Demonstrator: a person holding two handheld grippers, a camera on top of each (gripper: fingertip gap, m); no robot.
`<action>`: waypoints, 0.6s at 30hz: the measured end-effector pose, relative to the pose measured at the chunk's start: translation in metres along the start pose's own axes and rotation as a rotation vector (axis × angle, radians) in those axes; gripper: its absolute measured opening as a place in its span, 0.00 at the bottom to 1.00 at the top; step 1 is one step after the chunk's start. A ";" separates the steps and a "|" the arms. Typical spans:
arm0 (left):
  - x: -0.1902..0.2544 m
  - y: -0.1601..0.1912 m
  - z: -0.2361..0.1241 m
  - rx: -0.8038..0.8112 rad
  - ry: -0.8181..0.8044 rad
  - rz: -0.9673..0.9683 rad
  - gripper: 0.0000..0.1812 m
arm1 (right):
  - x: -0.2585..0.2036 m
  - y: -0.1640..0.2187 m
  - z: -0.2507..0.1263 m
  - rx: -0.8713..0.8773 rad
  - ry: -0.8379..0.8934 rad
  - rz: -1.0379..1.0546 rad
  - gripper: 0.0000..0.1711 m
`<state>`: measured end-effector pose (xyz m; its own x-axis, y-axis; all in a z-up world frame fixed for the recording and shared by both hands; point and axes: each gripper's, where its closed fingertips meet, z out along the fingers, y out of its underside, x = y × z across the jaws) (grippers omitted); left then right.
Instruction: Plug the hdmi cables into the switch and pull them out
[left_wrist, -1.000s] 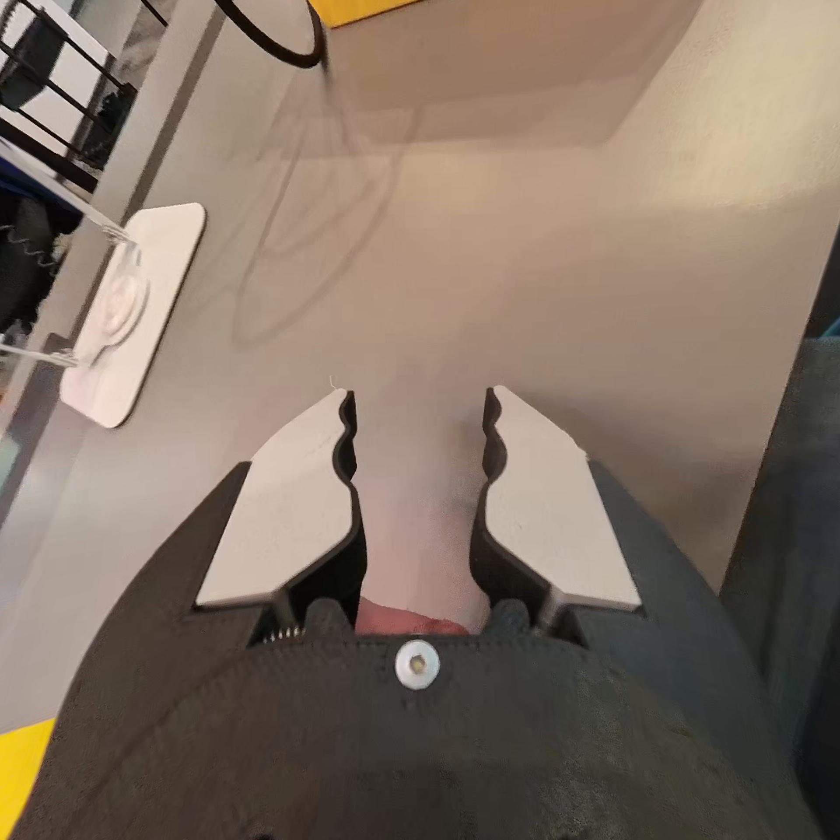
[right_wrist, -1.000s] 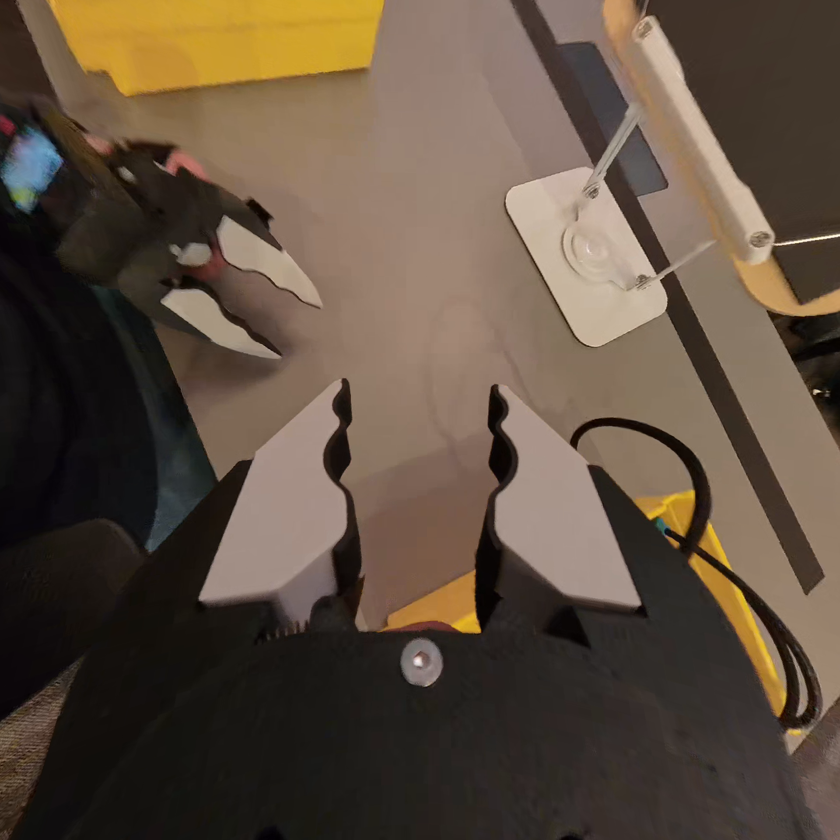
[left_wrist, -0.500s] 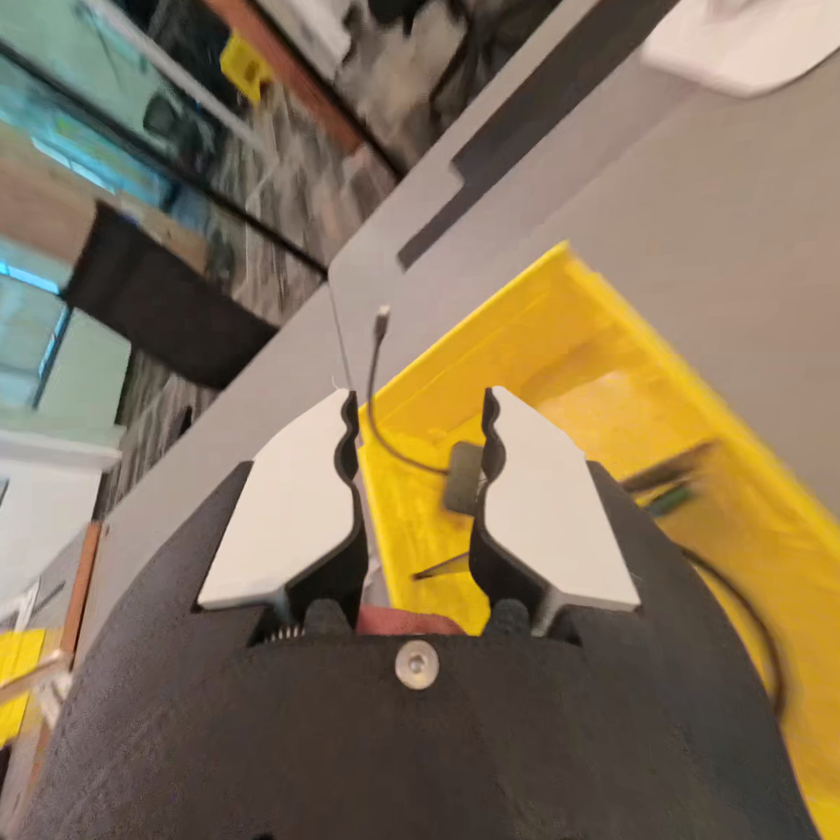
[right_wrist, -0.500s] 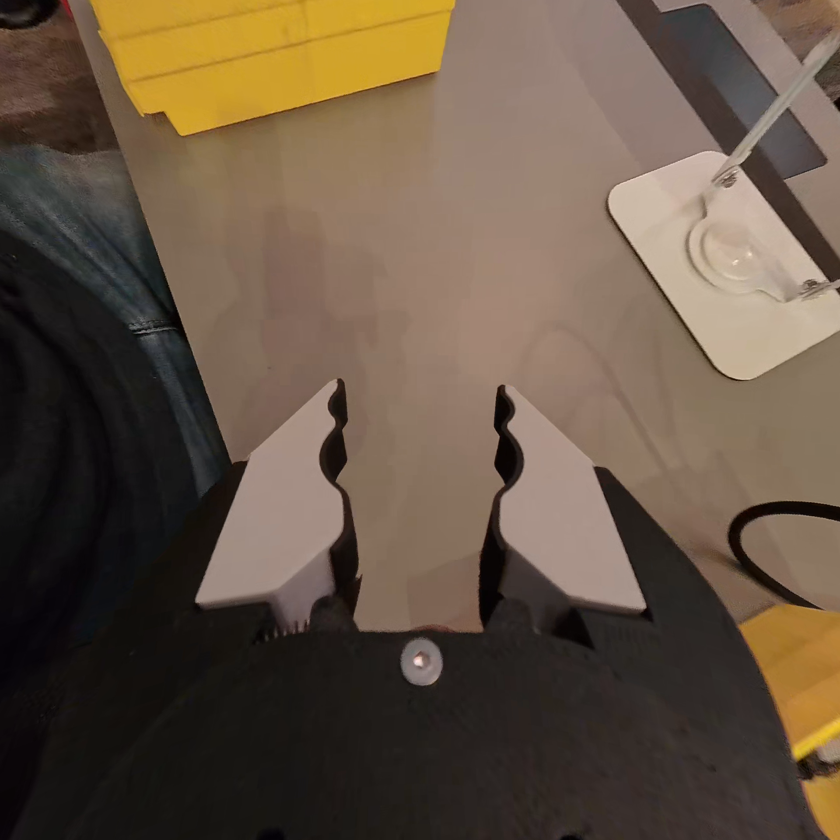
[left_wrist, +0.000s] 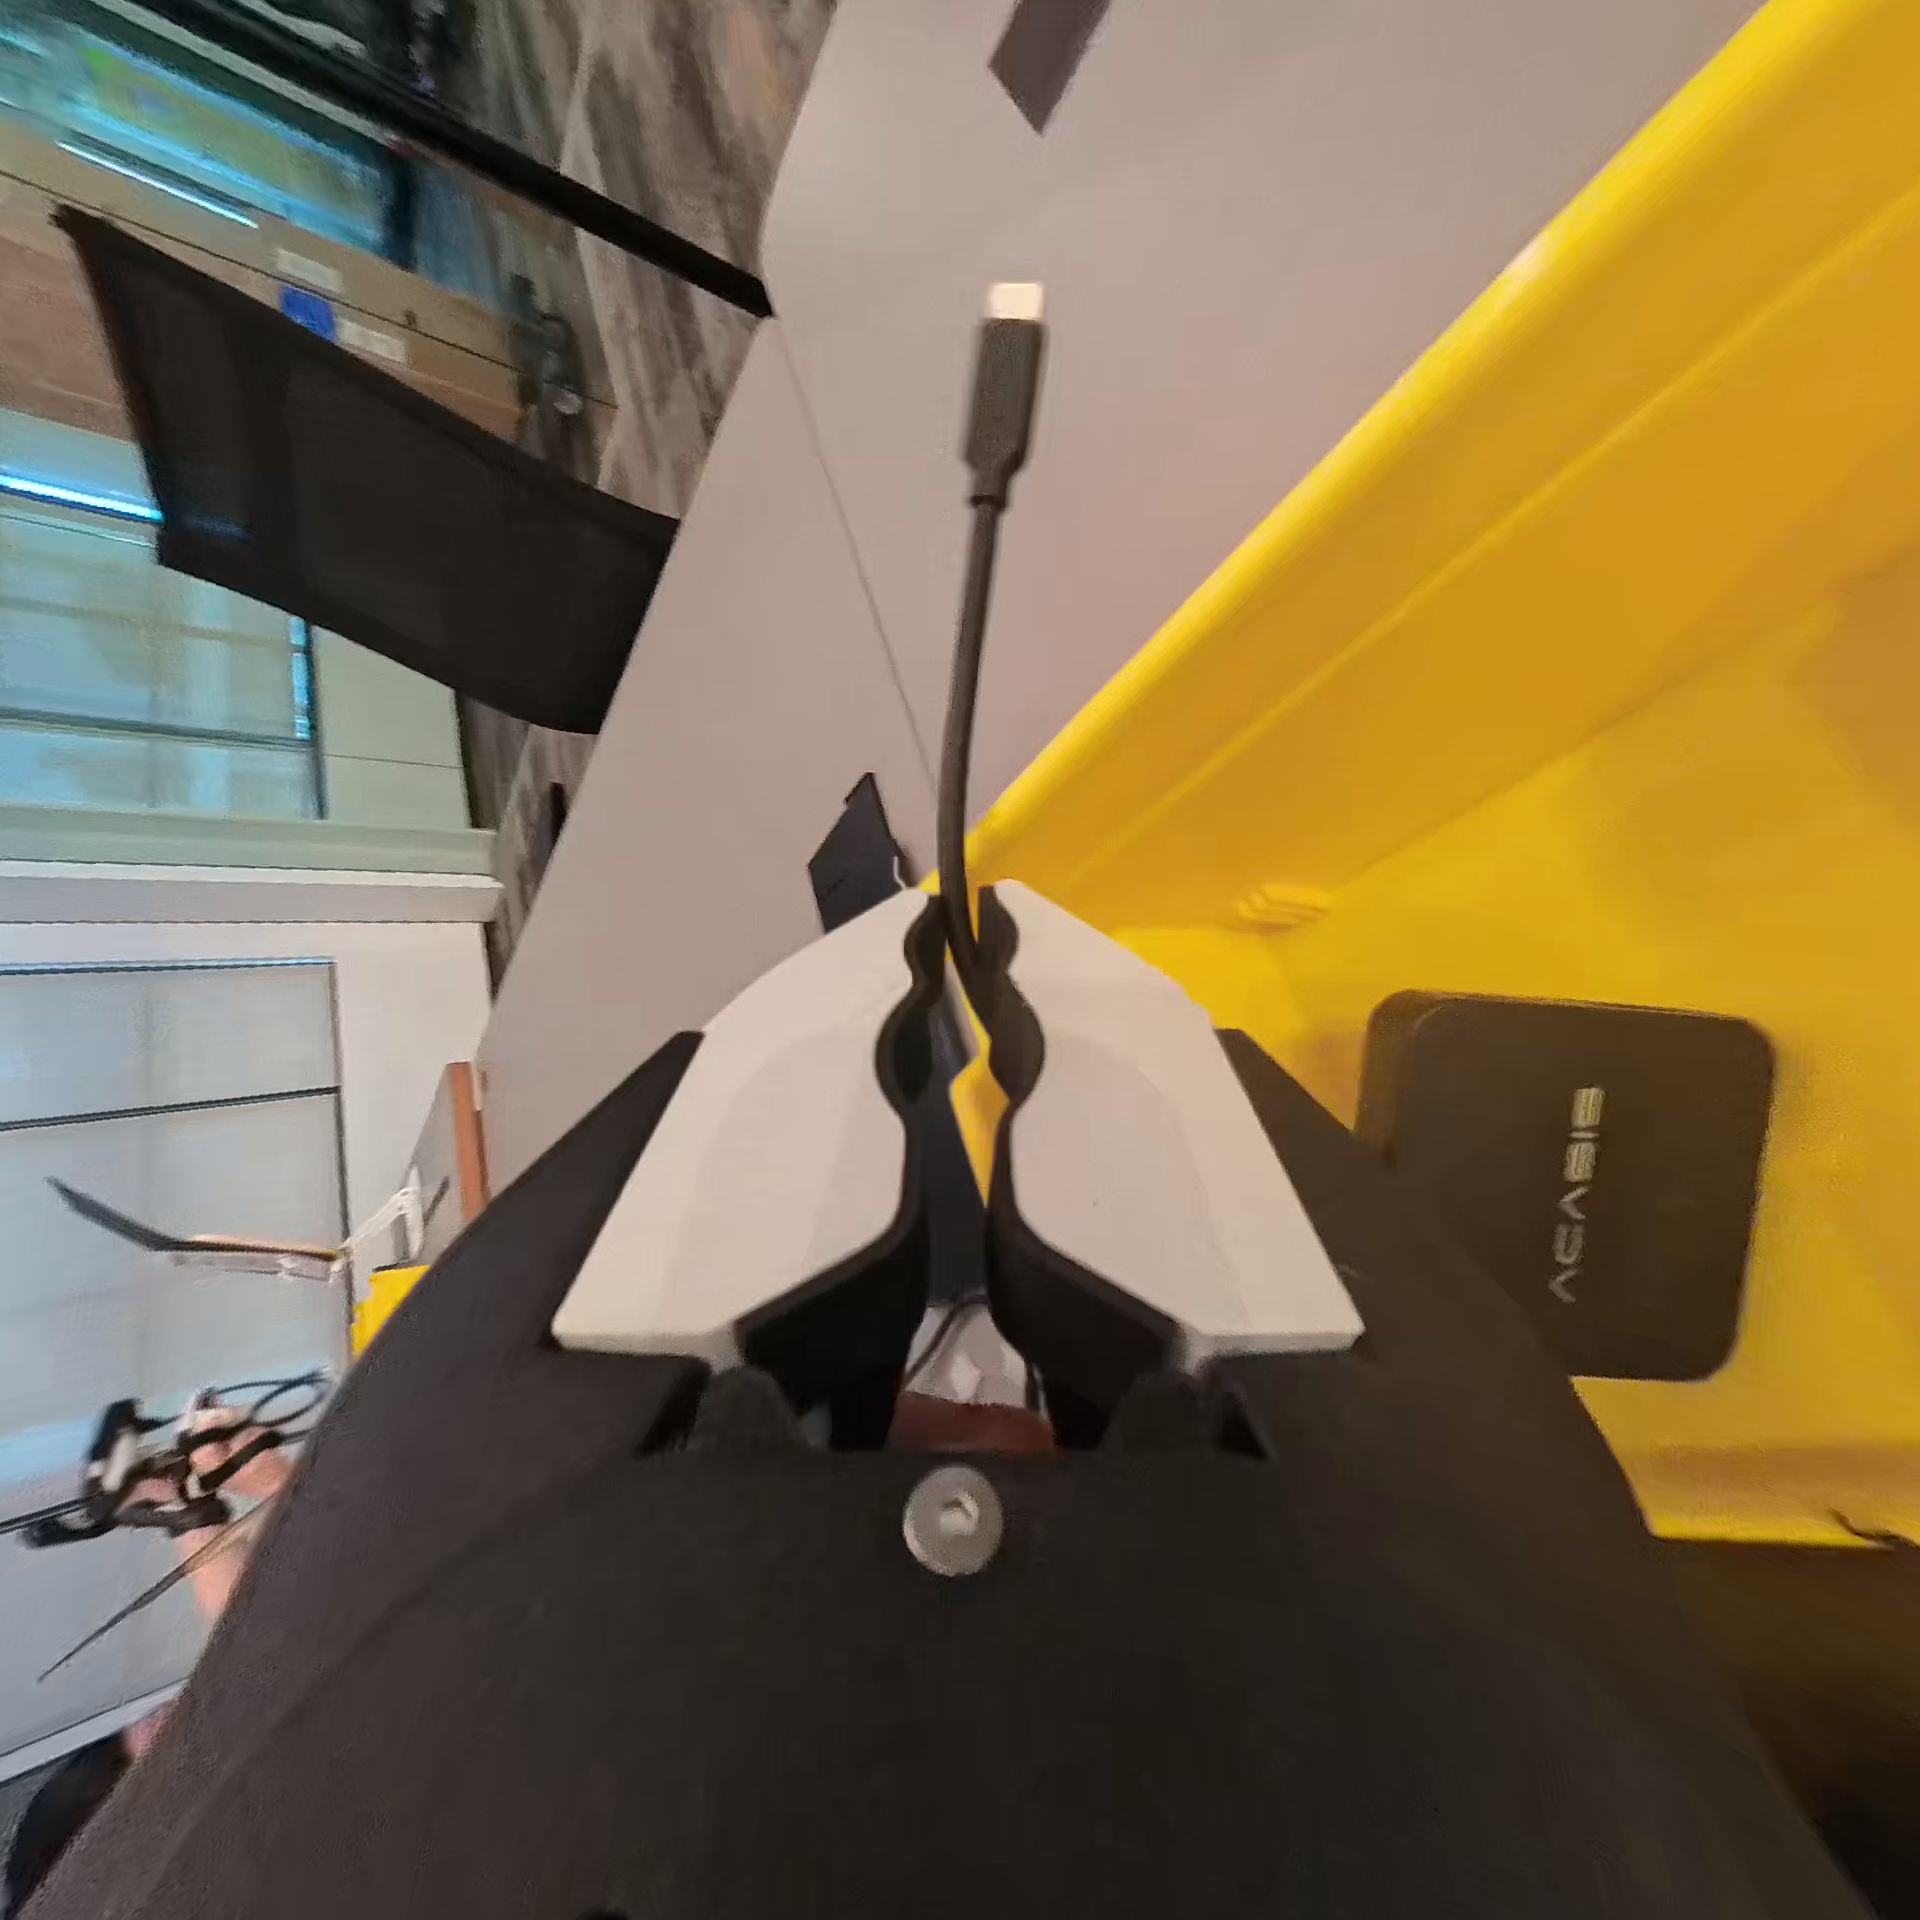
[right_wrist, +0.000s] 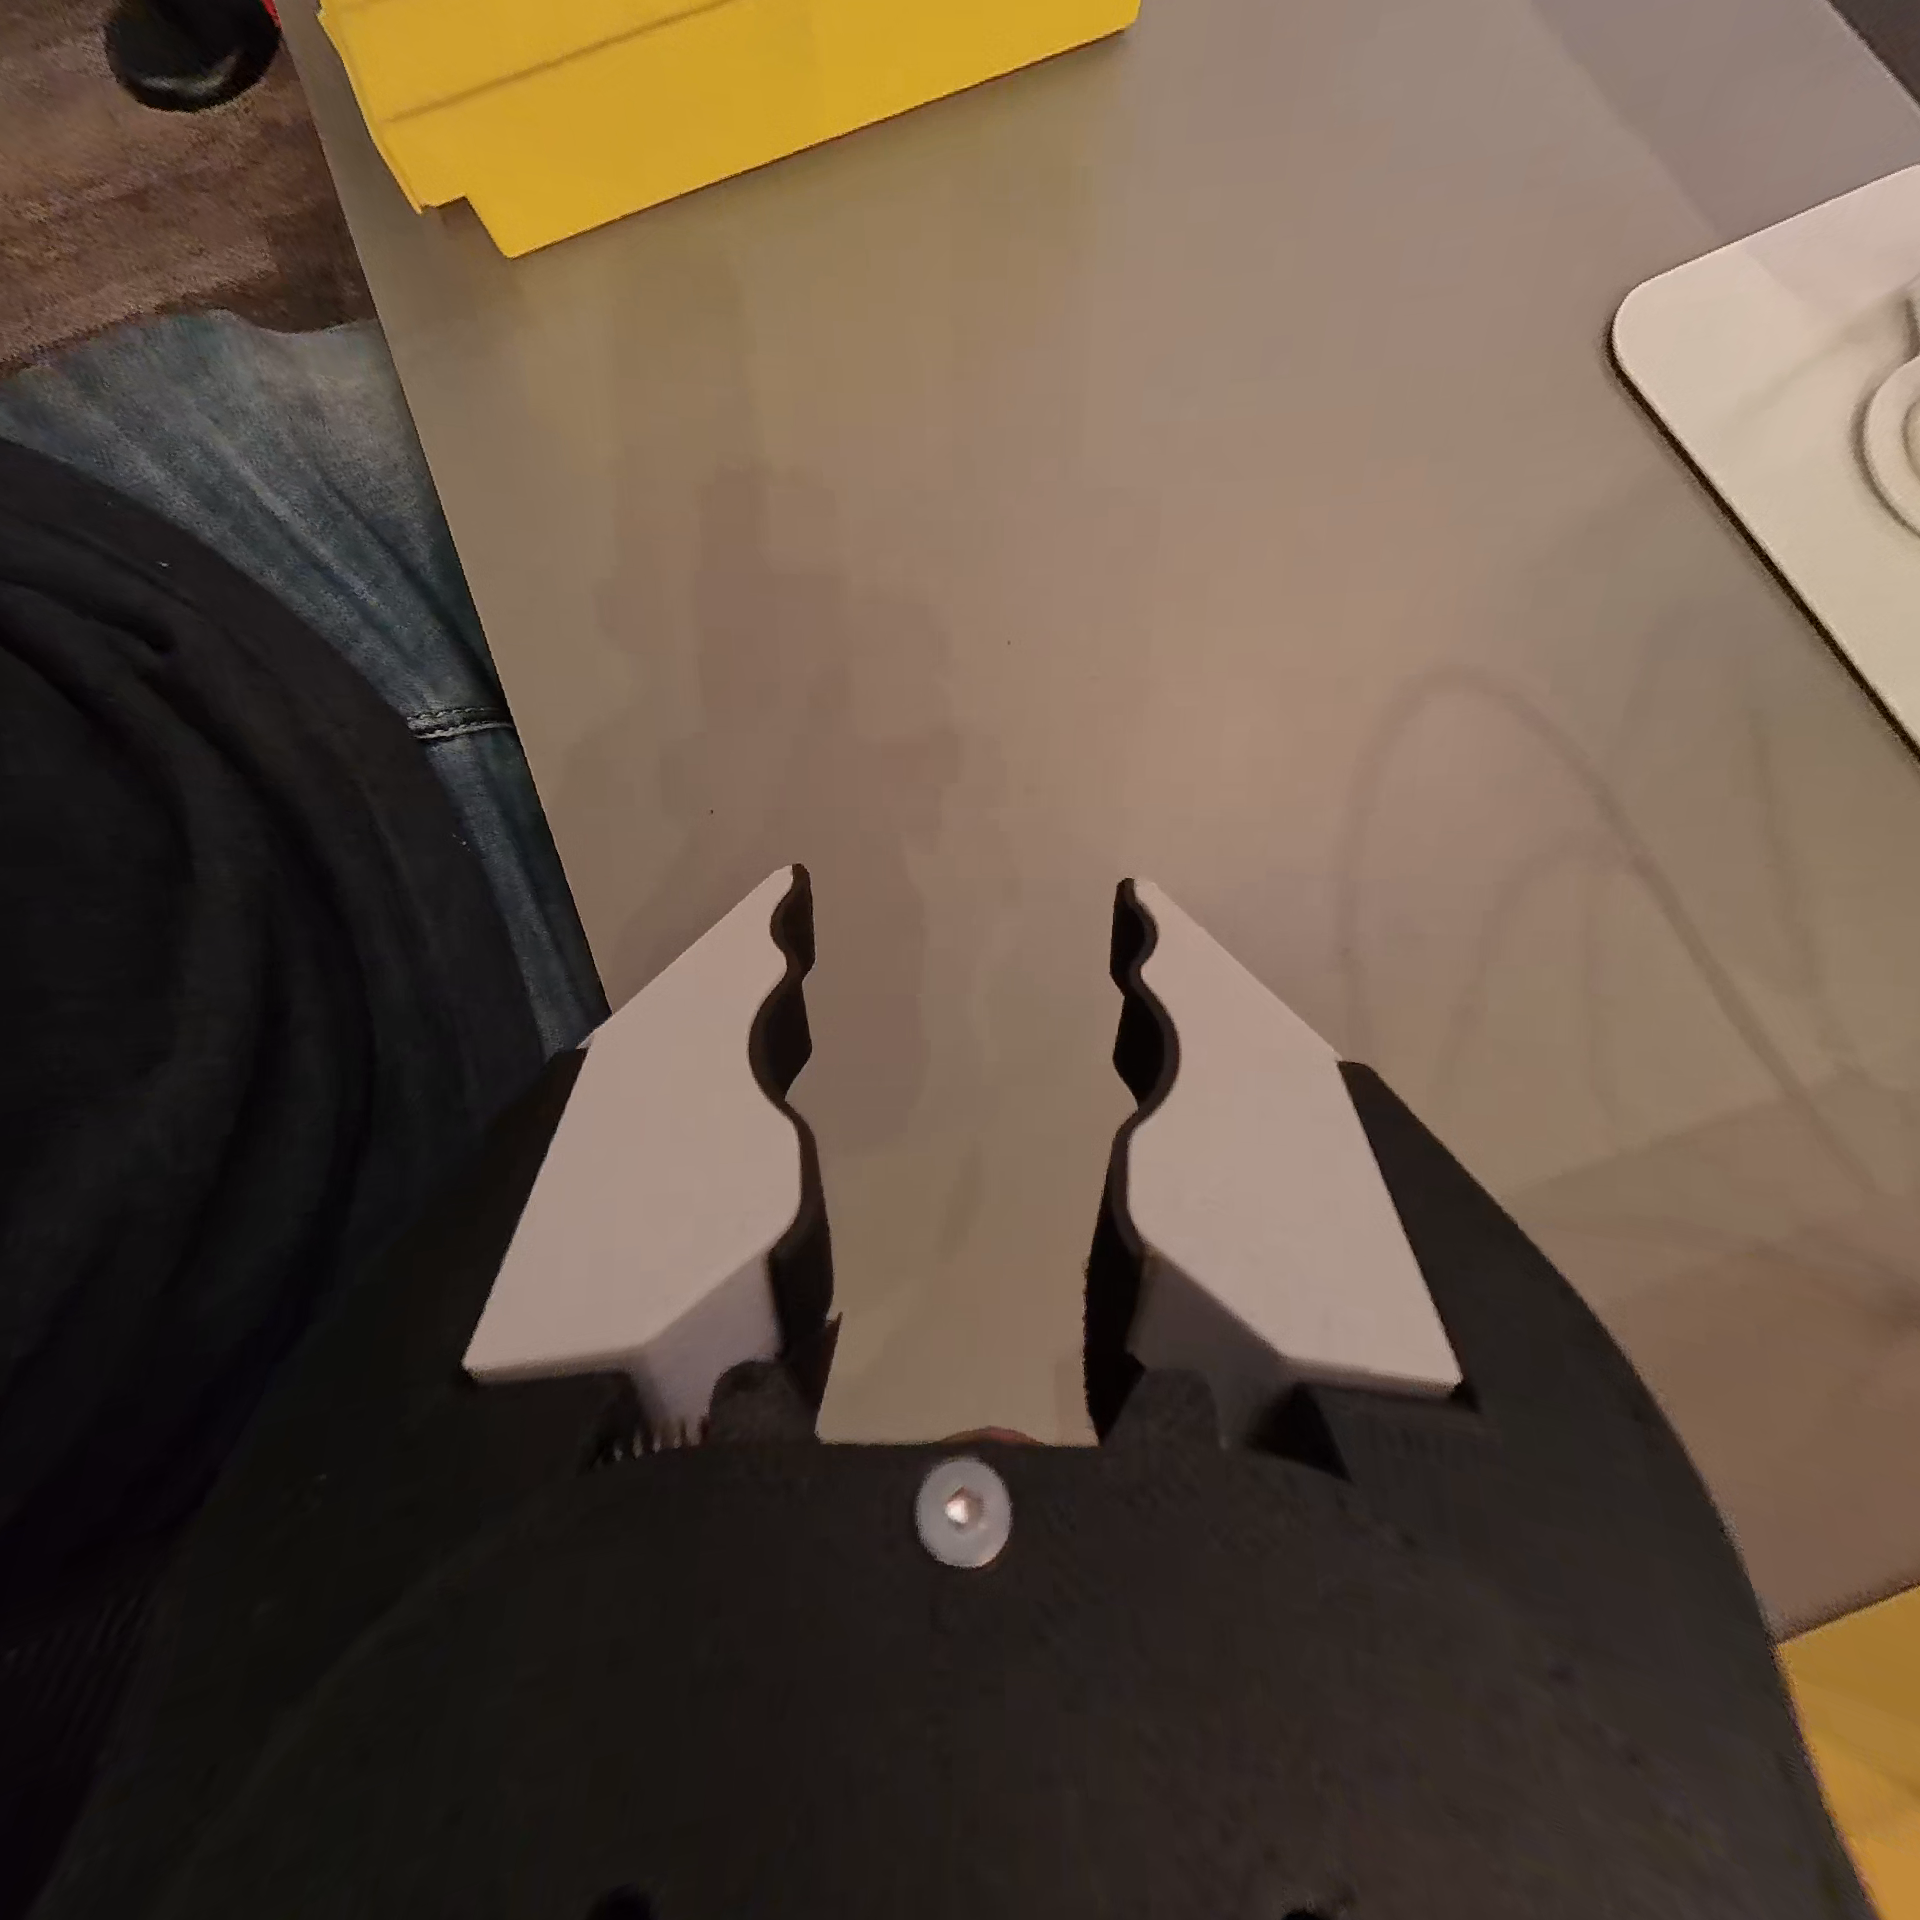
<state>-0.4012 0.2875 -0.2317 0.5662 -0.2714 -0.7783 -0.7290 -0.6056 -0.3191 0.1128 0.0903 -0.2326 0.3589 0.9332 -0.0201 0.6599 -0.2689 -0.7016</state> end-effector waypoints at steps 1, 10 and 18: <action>-0.003 -0.001 -0.002 0.014 -0.024 0.005 0.03 | 0.001 0.000 0.001 -0.001 -0.001 0.003 0.33; -0.058 -0.045 -0.065 0.268 -0.172 -0.091 0.02 | 0.001 -0.007 -0.001 0.022 -0.005 -0.003 0.31; -0.016 -0.184 -0.208 0.604 0.026 0.074 0.02 | 0.001 -0.009 -0.005 0.050 -0.004 0.002 0.30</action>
<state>-0.1961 0.2471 -0.0481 0.5094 -0.3197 -0.7990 -0.8518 -0.0549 -0.5210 0.1108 0.0925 -0.2226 0.3574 0.9336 -0.0239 0.6254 -0.2583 -0.7363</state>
